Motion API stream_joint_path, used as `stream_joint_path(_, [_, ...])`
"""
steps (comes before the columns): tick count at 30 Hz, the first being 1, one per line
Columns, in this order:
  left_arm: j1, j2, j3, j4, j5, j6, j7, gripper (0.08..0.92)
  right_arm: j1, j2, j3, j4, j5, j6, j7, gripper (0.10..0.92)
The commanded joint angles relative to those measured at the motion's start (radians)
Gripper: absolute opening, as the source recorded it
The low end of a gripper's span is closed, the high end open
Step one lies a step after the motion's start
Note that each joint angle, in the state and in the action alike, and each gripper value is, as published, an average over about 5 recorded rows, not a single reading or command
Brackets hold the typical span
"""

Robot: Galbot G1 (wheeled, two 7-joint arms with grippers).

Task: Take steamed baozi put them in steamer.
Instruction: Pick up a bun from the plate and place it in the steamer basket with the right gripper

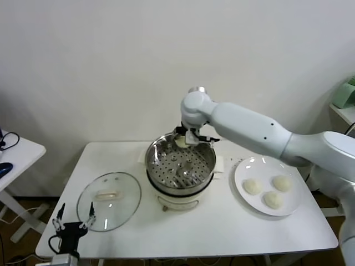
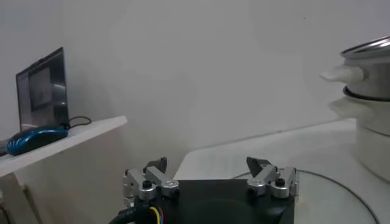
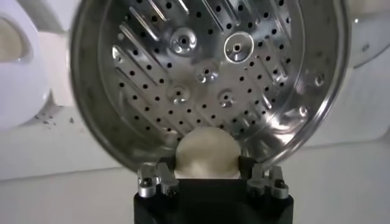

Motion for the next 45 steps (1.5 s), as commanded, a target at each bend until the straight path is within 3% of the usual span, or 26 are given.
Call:
stream_joint_path(1, [0.000, -0.001, 0.002, -0.005, 0.001, 0.003, 0.002, 0.823, -0.076, 0.081, 0.012, -0.096, -0.130, 0.046, 0.013, 0.670])
stream_joint_path(25, [0.007, -0.014, 0.006, 0.005, 0.001, 0.003, -0.005, 0.823, -0.101, 0.079, 0.013, -0.116, -0.129, 0.050, 0.021, 0.695])
stream_joint_path(33, [0.021, -0.014, 0.004, -0.005, 0.001, 0.006, 0.002, 0.823, -0.101, 0.076, 0.014, -0.111, -0.098, 0.044, 0.014, 0.814])
stream_joint_path(39, [0.020, -0.013, 0.000, -0.005, 0.001, 0.007, -0.001, 0.823, -0.057, 0.045, 0.007, -0.065, -0.015, 0.035, -0.018, 0.823])
stream_joint_path(45, [0.017, -0.012, -0.001, 0.002, 0.001, 0.007, -0.004, 0.823, 0.088, -0.072, -0.037, 0.035, 0.232, -0.035, -0.079, 0.823])
